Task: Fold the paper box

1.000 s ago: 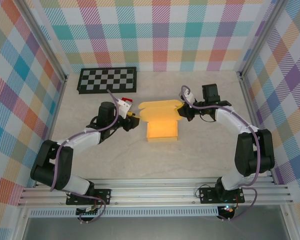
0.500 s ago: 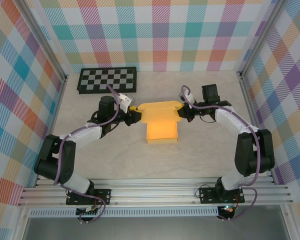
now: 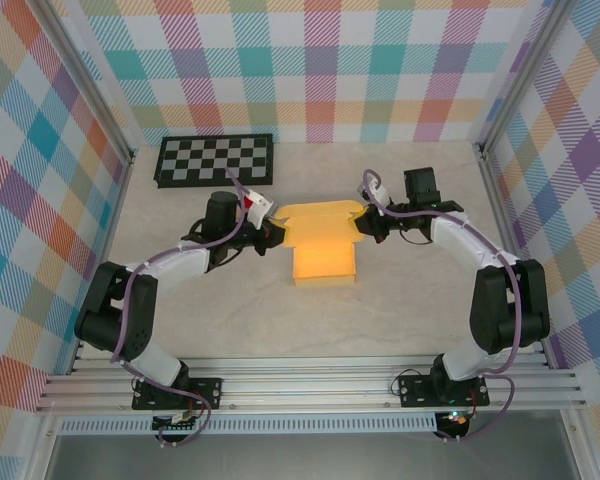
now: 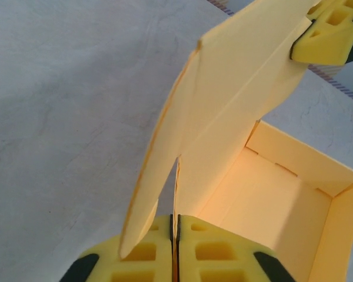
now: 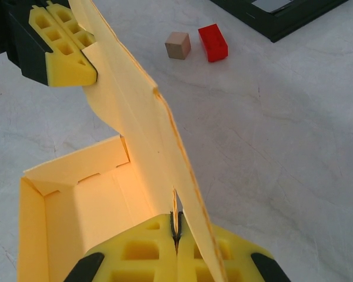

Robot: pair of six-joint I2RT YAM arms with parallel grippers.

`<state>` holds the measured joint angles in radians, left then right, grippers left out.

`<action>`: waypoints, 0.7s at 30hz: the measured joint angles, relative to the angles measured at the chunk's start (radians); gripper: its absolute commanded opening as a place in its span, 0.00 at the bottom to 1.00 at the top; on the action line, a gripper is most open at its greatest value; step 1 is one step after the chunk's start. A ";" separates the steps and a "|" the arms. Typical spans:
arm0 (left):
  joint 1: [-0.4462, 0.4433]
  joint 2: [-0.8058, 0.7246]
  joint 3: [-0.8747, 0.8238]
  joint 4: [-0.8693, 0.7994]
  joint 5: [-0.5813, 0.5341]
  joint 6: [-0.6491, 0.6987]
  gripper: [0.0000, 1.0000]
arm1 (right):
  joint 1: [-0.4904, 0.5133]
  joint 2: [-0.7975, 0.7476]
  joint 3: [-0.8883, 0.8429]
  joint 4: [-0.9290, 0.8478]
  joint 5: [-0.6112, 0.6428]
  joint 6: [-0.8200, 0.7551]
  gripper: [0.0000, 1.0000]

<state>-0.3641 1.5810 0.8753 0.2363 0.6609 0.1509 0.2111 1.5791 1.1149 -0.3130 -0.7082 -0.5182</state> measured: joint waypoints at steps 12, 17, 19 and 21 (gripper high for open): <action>-0.189 0.069 0.191 -0.090 -0.500 -0.248 0.00 | 0.057 -0.024 -0.070 0.280 0.410 0.461 0.00; -0.238 0.100 0.228 -0.074 -0.691 -0.378 0.00 | 0.110 -0.001 -0.079 0.388 0.594 0.665 0.00; -0.242 0.104 0.229 -0.051 -0.749 -0.409 0.00 | 0.130 0.028 -0.080 0.449 0.633 0.715 0.00; -0.242 0.115 0.229 -0.024 -0.797 -0.430 0.00 | 0.142 0.060 -0.083 0.510 0.655 0.748 0.00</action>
<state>-0.6064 1.6962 1.1046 0.2119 -0.1356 -0.2787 0.3534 1.6390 1.0317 0.1970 -0.0532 0.2298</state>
